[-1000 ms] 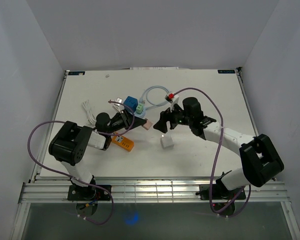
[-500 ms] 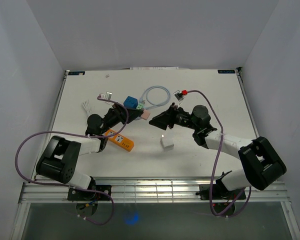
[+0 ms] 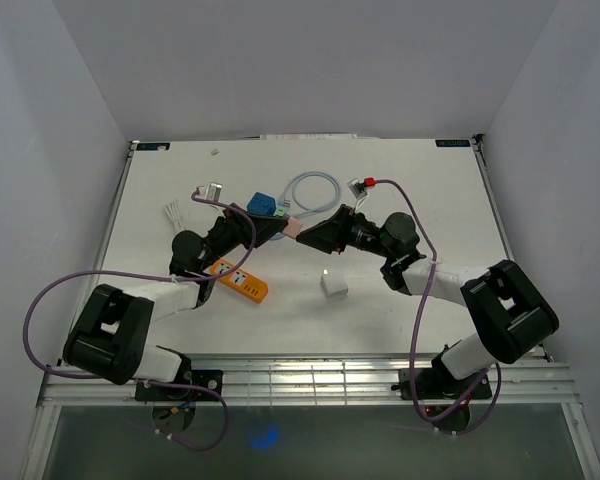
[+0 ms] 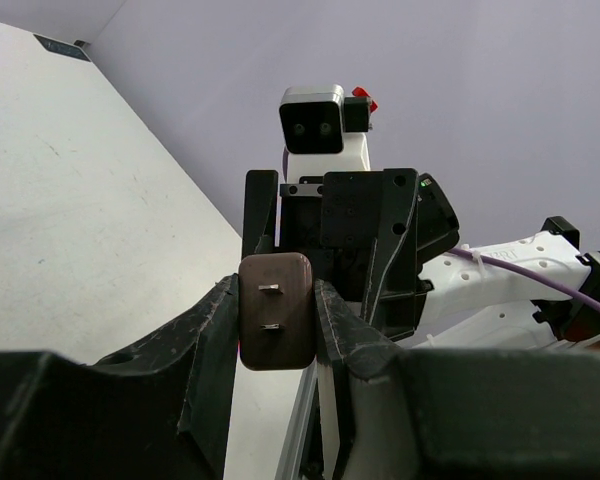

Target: Insert the plug

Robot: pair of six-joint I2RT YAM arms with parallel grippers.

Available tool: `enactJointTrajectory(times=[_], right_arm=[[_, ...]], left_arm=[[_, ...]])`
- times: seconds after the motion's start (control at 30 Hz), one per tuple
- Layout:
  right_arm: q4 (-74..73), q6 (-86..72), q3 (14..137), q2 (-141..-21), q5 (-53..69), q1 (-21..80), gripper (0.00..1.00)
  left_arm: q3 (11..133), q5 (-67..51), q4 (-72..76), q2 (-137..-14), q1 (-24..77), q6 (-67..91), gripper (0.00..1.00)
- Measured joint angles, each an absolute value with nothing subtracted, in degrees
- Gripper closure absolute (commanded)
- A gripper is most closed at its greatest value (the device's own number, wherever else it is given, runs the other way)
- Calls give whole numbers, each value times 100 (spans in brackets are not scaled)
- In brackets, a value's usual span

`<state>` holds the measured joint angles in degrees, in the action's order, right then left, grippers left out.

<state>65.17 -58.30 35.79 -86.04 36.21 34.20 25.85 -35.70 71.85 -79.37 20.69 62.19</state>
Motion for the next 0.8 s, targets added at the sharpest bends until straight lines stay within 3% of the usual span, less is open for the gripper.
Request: enactJointTrajectory(times=[0.23, 0.37, 0.53, 0.8], right_arm=[[6674, -5833, 3579, -8604, 3621, 3422, 34], [6770, -5852, 3583, -8604, 3621, 3422, 45], [6849, -5927, 3590, -8630, 3621, 3420, 52], [7135, -6134, 3594, -8820, 3645, 3420, 53]], left_arm=[[2580, -3470, 7078, -7817, 2185, 6193, 93], [2484, -3336, 7022, -7762, 2296, 6167, 93], [2436, -3197, 7011, -7703, 2412, 6125, 93], [2436, -3129, 7030, -7701, 2486, 6080, 94]])
